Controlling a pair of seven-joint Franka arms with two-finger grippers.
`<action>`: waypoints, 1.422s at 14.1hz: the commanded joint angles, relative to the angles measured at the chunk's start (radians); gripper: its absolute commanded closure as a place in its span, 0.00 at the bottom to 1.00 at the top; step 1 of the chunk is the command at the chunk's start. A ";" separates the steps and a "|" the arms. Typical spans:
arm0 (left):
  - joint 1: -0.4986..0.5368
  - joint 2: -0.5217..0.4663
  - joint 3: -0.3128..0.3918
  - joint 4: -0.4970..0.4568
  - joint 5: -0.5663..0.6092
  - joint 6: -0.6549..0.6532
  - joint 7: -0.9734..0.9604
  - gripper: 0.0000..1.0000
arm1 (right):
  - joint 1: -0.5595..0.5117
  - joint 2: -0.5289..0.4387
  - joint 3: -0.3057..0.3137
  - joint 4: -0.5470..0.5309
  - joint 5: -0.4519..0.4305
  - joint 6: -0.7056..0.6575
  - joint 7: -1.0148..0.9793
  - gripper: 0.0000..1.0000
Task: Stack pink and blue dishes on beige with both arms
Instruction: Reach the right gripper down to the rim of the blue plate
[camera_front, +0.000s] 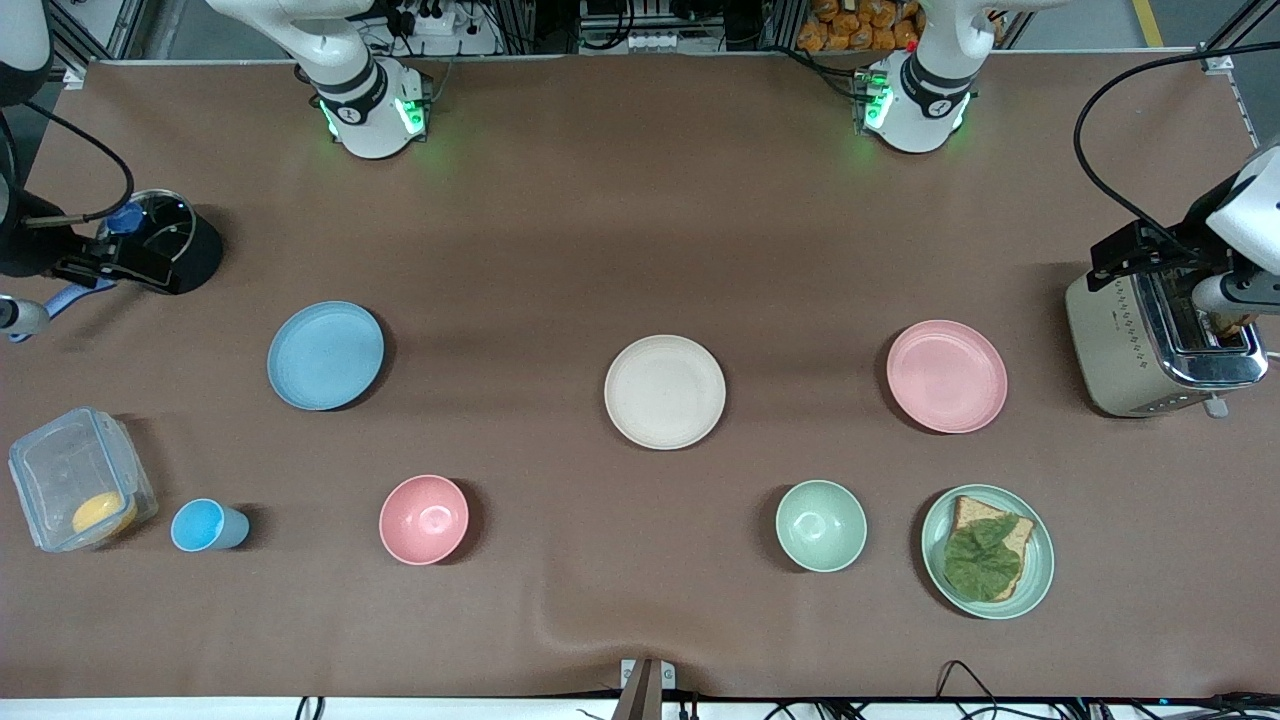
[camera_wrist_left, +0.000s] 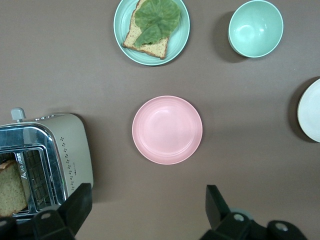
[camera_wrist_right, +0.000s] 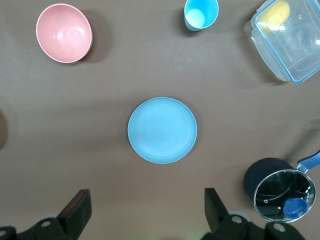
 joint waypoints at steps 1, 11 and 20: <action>0.002 0.011 0.001 0.023 -0.008 -0.003 -0.009 0.00 | -0.023 -0.020 0.022 -0.017 -0.016 -0.004 0.010 0.00; 0.005 0.011 0.002 0.023 -0.008 -0.006 -0.010 0.00 | -0.020 0.133 0.022 -0.020 -0.013 -0.020 -0.068 0.00; 0.005 0.011 0.002 0.021 -0.007 -0.008 -0.010 0.00 | -0.181 0.276 0.022 -0.317 0.001 0.462 -0.295 0.00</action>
